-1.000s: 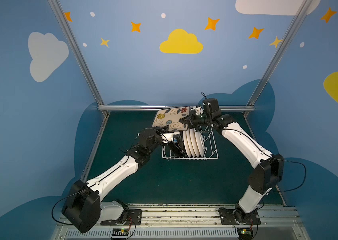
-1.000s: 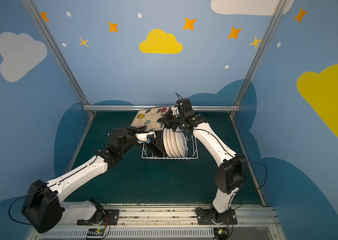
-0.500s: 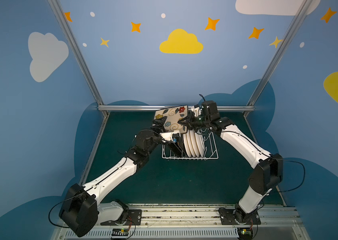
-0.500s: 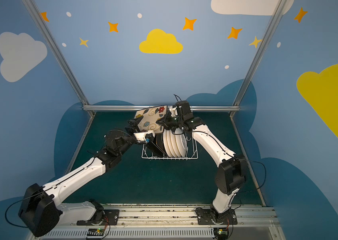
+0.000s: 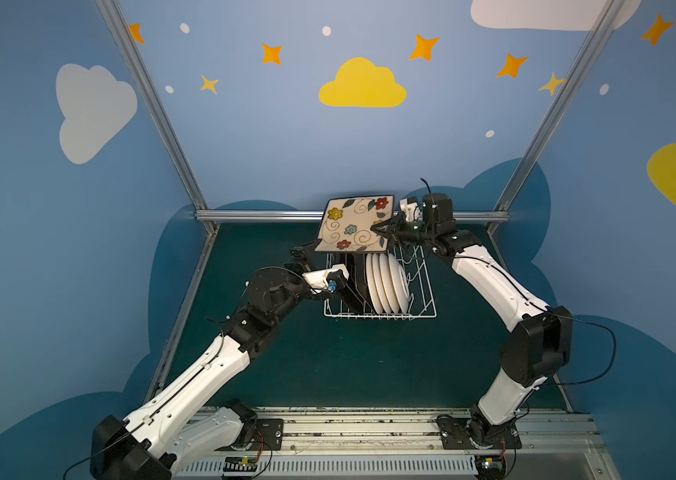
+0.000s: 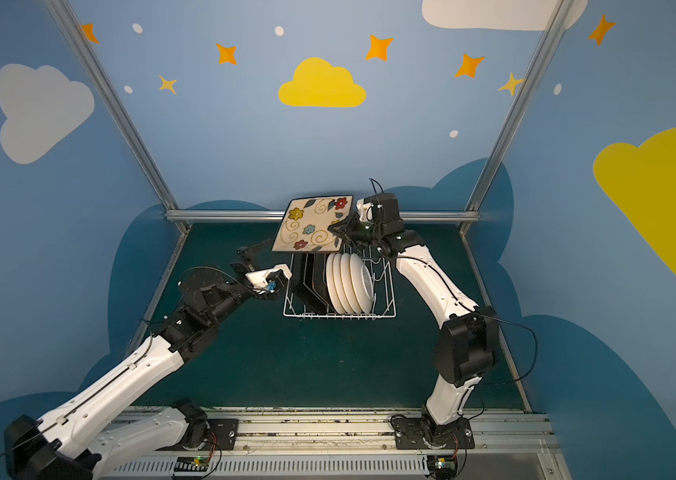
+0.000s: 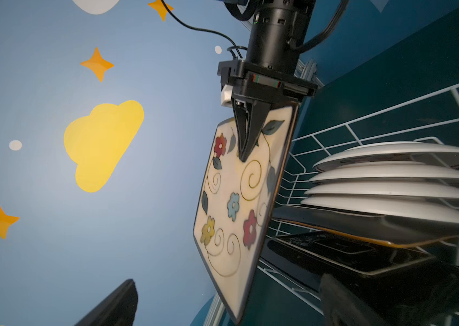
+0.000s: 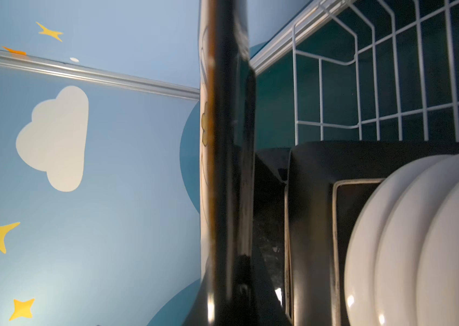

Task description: Unload the plates from the dish rack

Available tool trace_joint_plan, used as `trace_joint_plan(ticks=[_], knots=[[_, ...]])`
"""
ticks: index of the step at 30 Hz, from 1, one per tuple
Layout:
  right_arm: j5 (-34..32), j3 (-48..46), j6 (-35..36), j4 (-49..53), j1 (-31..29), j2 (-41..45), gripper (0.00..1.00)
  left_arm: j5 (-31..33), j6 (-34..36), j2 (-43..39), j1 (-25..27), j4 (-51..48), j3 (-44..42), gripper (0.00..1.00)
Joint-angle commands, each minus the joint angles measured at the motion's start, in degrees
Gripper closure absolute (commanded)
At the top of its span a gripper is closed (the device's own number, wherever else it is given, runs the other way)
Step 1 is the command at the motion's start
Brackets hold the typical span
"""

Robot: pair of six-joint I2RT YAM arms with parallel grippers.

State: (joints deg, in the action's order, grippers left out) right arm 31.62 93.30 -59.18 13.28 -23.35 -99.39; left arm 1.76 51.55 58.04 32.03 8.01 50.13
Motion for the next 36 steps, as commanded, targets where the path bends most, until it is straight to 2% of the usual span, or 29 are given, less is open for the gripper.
trace_joint_plan(ticks=[1, 6, 9, 11, 15, 20, 25, 36], knots=[[3.2, 1.5, 0.7, -11.6, 1.4, 5.1, 1.00, -1.9, -12.0, -1.9, -2.5, -6.0, 1.6, 0.01], [4.9, 0.2, 3.2, -11.6, 3.3, 6.6, 1.00, -7.5, -32.4, -0.3, -10.4, -15.6, 10.9, 0.00], [5.9, -1.1, 5.6, -12.6, 3.9, 7.8, 1.00, -14.6, -45.1, 2.9, -17.1, -20.1, 17.2, 0.01], [5.8, -2.4, 6.8, -13.8, 4.0, 8.8, 1.00, -21.8, -52.8, 5.6, -21.5, -21.1, 20.4, 0.01], [8.0, -4.4, 8.5, -17.3, 4.2, 9.8, 1.00, -34.4, -68.6, 11.9, -28.2, -19.3, 25.2, 0.01], [12.5, -4.4, 8.8, -19.4, 4.2, 9.1, 1.00, -48.1, -84.0, 20.6, -31.5, -12.3, 27.2, 0.01], [14.9, -4.7, 8.6, -21.4, 3.5, 8.3, 1.00, -57.1, -92.8, 28.9, -31.2, -4.8, 28.5, 0.01], [16.7, -5.2, 8.8, -23.2, 1.6, 5.8, 1.00, -64.5, -96.4, 36.3, -26.8, -1.2, 33.6, 0.02]])
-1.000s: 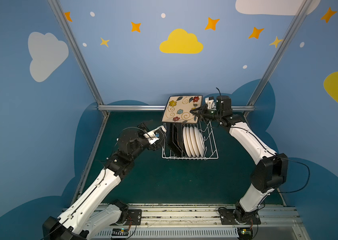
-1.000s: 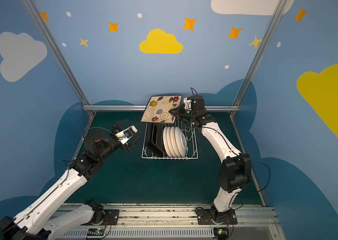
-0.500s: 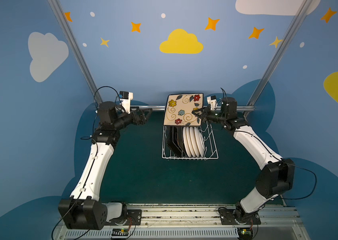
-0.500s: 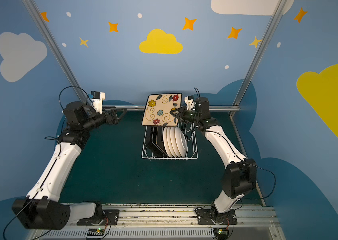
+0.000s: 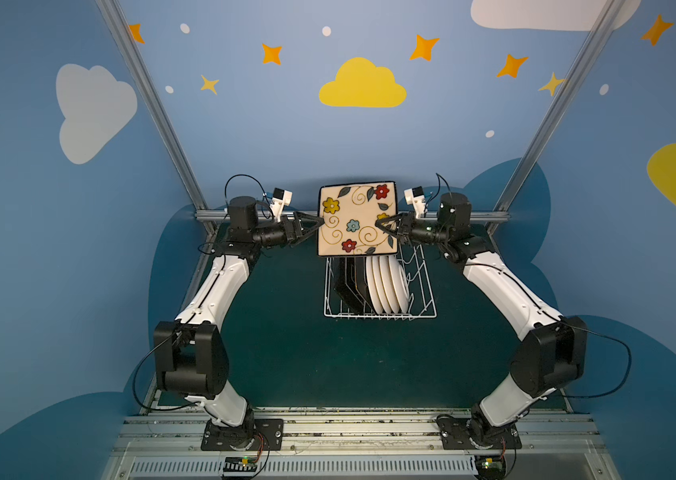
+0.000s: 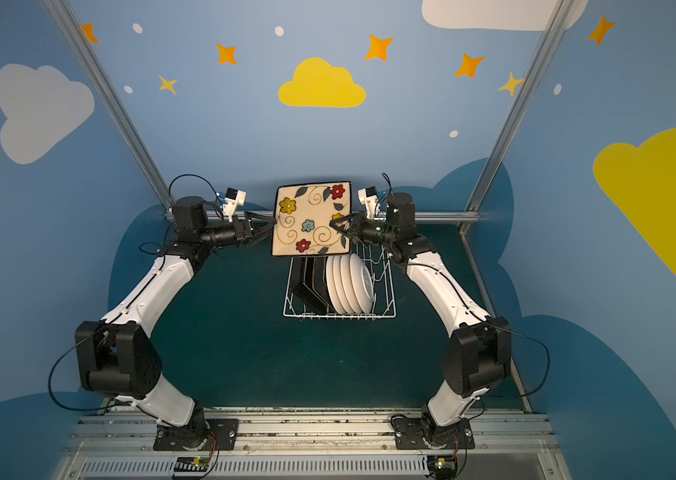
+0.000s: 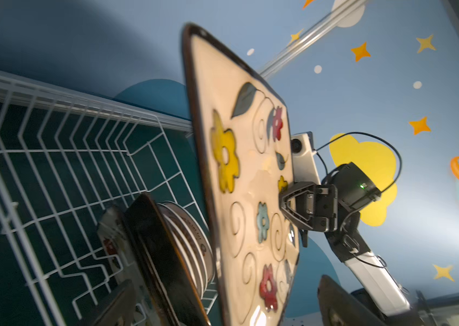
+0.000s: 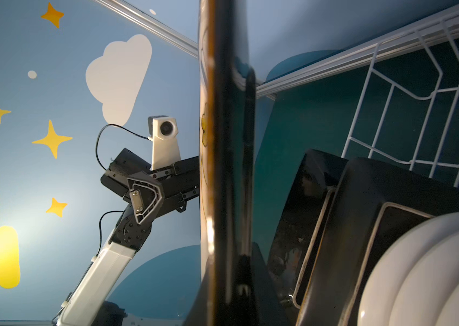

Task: Unload the plates from the dish rack
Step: 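Bring the left gripper to the plate's opposite edge and grasp it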

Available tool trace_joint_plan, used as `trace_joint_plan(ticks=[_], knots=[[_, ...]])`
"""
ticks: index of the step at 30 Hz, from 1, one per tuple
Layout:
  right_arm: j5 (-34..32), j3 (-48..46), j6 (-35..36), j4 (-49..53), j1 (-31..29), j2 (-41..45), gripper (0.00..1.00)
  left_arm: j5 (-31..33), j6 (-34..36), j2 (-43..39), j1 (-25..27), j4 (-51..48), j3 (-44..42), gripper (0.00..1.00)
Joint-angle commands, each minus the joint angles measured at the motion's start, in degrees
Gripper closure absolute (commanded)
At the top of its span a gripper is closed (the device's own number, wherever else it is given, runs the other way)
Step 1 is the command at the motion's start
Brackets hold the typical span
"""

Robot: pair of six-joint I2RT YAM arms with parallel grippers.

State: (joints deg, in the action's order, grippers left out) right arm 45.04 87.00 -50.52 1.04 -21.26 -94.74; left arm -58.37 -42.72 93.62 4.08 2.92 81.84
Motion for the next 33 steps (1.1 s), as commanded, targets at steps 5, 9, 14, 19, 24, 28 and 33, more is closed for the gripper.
trace_joint_plan(ticks=[5, 9, 14, 19, 24, 28, 33], knots=[[3.5, 1.1, 0.1, -11.9, -1.3, 0.2, 1.00, -6.3, -2.3, 2.7, 2.8, 4.0, 2.9, 0.05], [3.7, 0.6, -0.7, -13.3, -1.4, -0.3, 1.00, -7.8, -2.6, 3.6, 3.1, 3.8, 3.1, 0.10], [5.2, 0.3, -1.1, -14.8, -1.6, -1.3, 1.00, -9.3, -3.4, 4.3, 3.1, 4.5, 2.8, 0.20], [6.9, 0.3, -1.4, -15.5, -1.9, -2.4, 1.00, -11.1, -6.2, 5.1, 3.2, 7.7, 2.9, 0.34], [7.4, 0.1, -1.5, -15.9, -1.9, -2.9, 1.00, -12.3, -6.5, 5.4, 3.4, 7.9, 2.9, 0.46], [8.1, 0.2, -1.8, -16.4, -2.1, -3.5, 1.00, -12.4, -6.4, 5.6, 3.4, 7.8, 2.7, 0.59], [8.7, 0.4, -2.3, -16.7, -2.4, -4.2, 1.00, -12.3, -6.2, 5.5, 3.4, 7.5, 2.8, 0.72]])
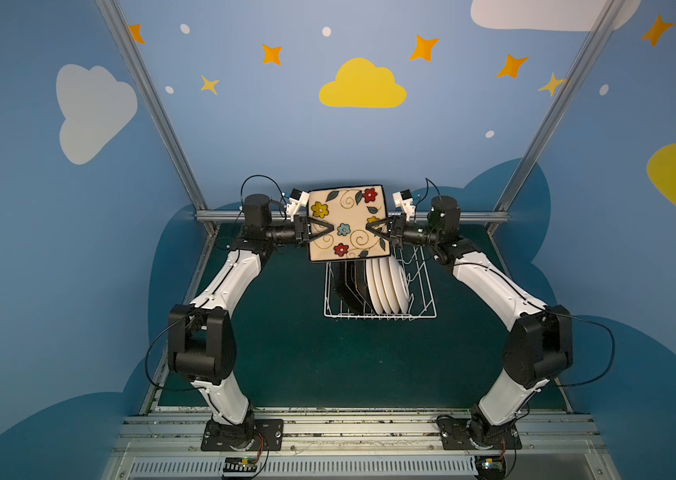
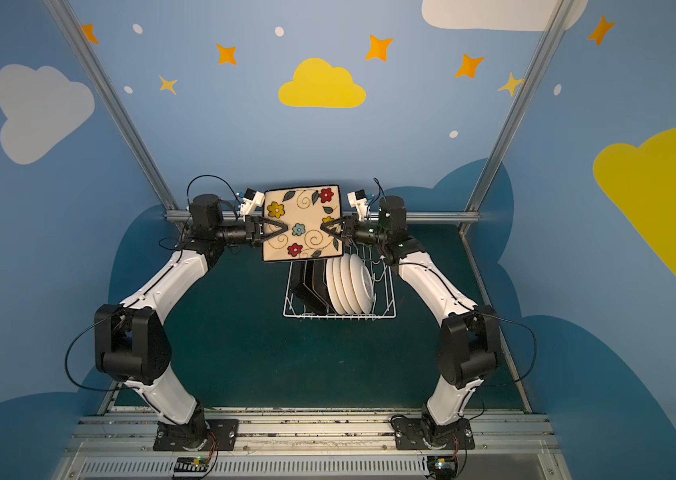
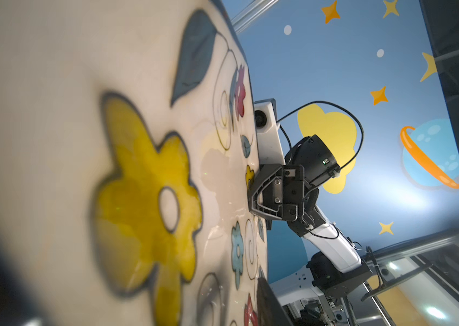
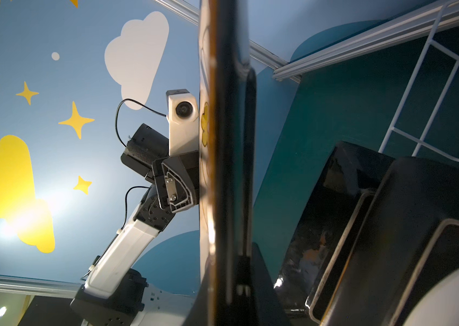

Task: Unload the plates from the dish rack
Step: 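Bring the left gripper to the plate's opposite edge and grasp it, then release the right gripper and carry the flower plate away with the left gripper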

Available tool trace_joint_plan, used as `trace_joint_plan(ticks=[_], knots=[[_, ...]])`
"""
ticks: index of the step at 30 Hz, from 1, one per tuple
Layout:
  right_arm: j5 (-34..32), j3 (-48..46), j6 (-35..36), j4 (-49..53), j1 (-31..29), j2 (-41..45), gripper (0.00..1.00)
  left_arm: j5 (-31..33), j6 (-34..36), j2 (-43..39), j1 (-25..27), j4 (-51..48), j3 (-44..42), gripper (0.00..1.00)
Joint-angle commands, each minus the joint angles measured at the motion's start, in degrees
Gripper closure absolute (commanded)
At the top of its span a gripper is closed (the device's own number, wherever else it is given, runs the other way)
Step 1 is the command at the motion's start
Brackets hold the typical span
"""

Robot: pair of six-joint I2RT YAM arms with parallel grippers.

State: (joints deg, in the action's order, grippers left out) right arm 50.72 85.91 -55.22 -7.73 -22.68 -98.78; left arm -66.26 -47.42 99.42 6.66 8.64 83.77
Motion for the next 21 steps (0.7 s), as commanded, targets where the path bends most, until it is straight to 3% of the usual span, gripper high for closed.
trace_joint_plan(ticks=[1, 6, 9, 21], knots=[[3.1, 1.4, 2.3, -7.9, -1.0, -0.3, 1.00, -4.3, -1.6, -0.3, 0.8, 1.6, 0.8, 0.76], [2.8, 1.4, 2.8, -7.1, -1.1, -0.4, 1.00, -3.5, -1.6, -0.4, 0.6, 1.2, 0.8, 0.97], [2.6, 1.5, 3.0, -6.5, -1.0, -0.4, 0.95, -3.2, -1.8, -0.5, 0.5, 1.4, 0.8, 0.97], [-2.4, 1.5, 4.2, -2.0, 0.2, 1.0, 0.40, -0.7, -5.0, -2.5, -1.9, 3.2, 1.1, 0.97]])
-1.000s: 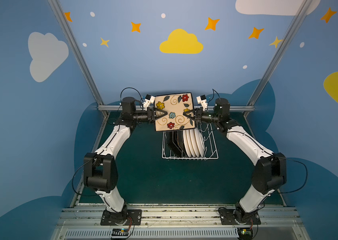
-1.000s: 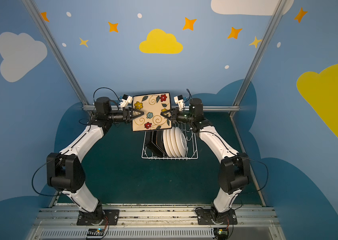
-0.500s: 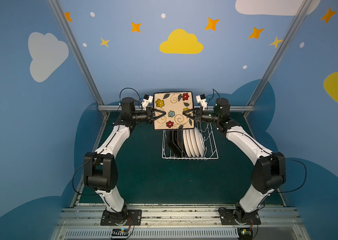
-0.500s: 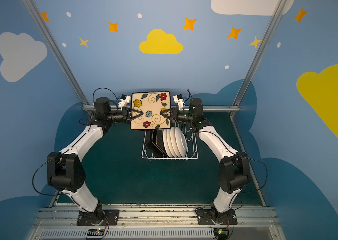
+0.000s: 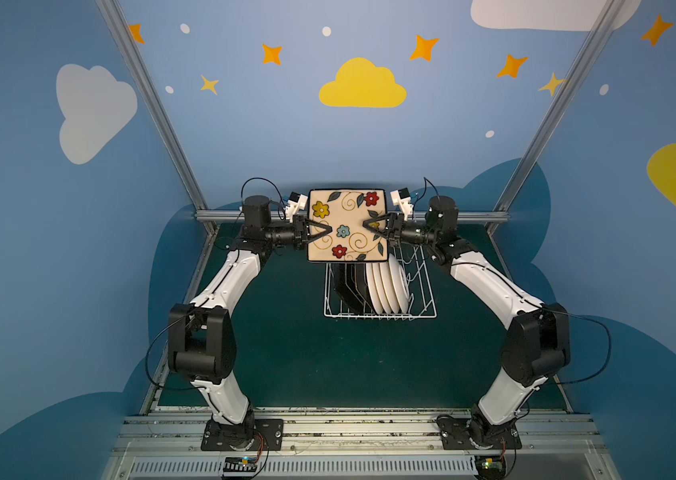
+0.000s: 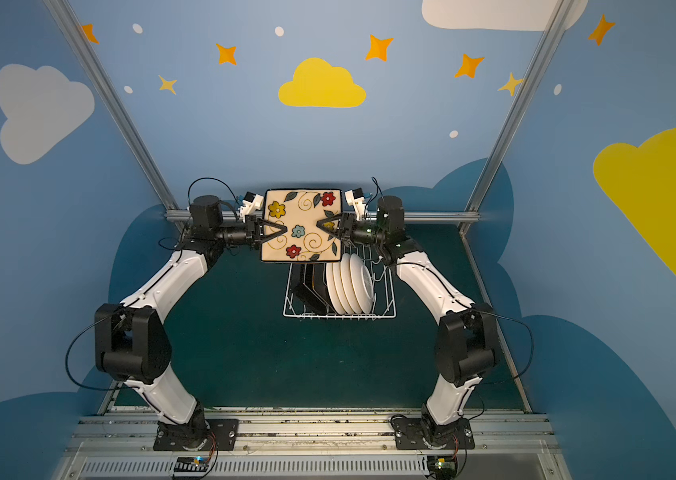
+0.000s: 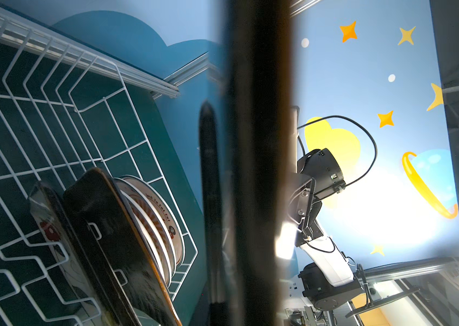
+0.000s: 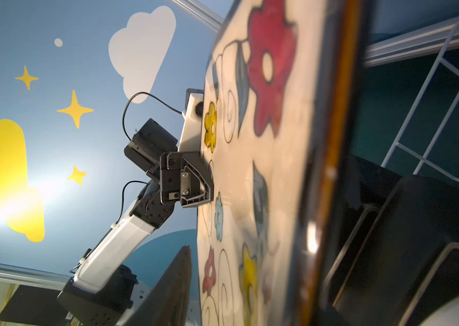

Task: Unload the plates from the dish rack
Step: 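Release the right gripper and carry the flower plate away with the left gripper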

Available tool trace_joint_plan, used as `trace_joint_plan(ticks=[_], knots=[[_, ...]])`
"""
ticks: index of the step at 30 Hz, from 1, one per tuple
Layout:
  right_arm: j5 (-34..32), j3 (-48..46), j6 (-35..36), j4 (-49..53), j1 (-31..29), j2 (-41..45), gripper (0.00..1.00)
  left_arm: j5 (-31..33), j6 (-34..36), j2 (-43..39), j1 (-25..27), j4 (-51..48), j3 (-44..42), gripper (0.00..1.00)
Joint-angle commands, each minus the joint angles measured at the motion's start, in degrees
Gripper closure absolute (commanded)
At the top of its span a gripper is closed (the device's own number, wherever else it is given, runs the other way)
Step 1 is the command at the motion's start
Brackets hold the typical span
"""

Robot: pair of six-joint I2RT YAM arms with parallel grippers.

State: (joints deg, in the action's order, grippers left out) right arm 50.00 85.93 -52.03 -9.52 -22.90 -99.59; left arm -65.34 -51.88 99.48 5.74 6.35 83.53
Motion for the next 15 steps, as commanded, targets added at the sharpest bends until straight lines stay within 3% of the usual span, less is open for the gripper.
trace_joint_plan(ticks=[1, 3, 6, 11, 15], knots=[[-2.1, 1.6, 1.2, 0.2, 0.5, 1.9, 0.35, -1.6, -0.5, -2.9, -1.1, 5.4, 1.3, 0.97], [-2.8, 2.0, 1.7, 1.2, 0.6, 2.1, 0.21, -1.6, -0.6, -3.3, -1.4, 5.3, 1.3, 0.97], [-4.1, 2.8, 3.0, 3.5, 0.9, 2.4, 0.12, -1.6, -0.8, -3.8, -2.1, 5.3, 1.5, 0.97], [-6.5, 3.3, 6.7, 8.1, 1.4, 3.8, 0.11, -1.9, -0.6, -5.3, -4.1, 3.7, 2.4, 0.97], [-8.1, 3.4, 9.4, 10.8, 2.0, 4.9, 0.11, -2.7, 4.0, -6.4, -6.2, -3.2, 4.6, 0.97]])
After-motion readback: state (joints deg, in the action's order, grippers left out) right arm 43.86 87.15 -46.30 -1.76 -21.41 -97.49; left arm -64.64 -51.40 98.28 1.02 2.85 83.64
